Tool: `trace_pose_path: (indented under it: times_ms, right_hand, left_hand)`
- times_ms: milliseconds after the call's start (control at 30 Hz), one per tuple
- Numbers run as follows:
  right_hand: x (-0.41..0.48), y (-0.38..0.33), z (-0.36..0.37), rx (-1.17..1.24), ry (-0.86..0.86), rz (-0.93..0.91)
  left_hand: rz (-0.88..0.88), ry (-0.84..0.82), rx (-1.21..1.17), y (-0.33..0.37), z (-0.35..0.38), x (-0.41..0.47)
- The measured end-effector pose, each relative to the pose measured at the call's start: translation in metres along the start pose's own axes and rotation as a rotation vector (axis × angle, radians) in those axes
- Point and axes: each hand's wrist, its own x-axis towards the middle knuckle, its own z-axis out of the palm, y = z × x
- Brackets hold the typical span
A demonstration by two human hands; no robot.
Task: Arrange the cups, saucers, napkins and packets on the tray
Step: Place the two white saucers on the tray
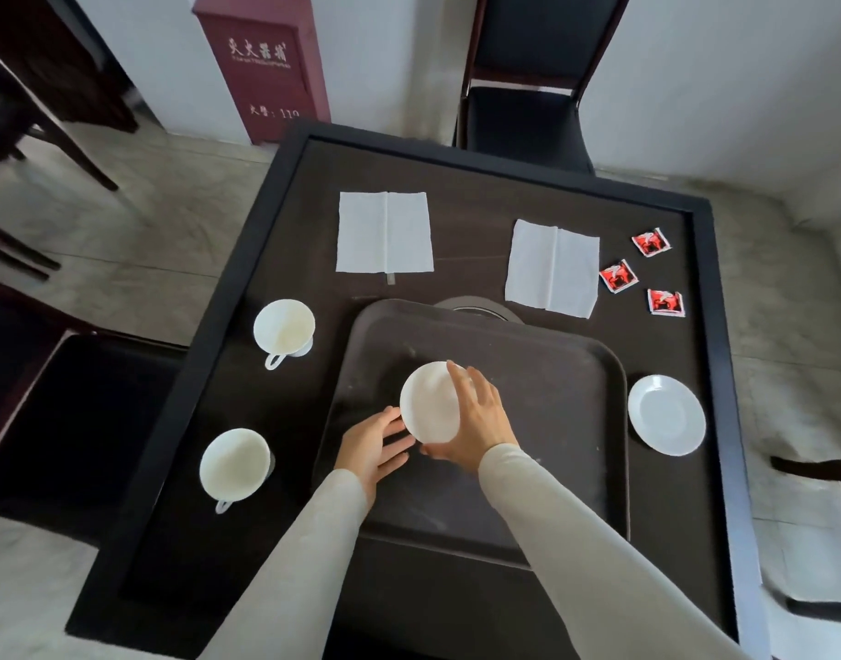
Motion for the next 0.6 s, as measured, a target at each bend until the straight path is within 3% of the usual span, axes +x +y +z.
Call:
trace_pose_path:
  times_ms: [600]
  right_hand:
    - [0.061, -0.023, 0.008, -0.047, -0.024, -0.008]
  left_hand:
    - [0.008, 0.112, -0.07, 0.034, -0.004, 0.041]
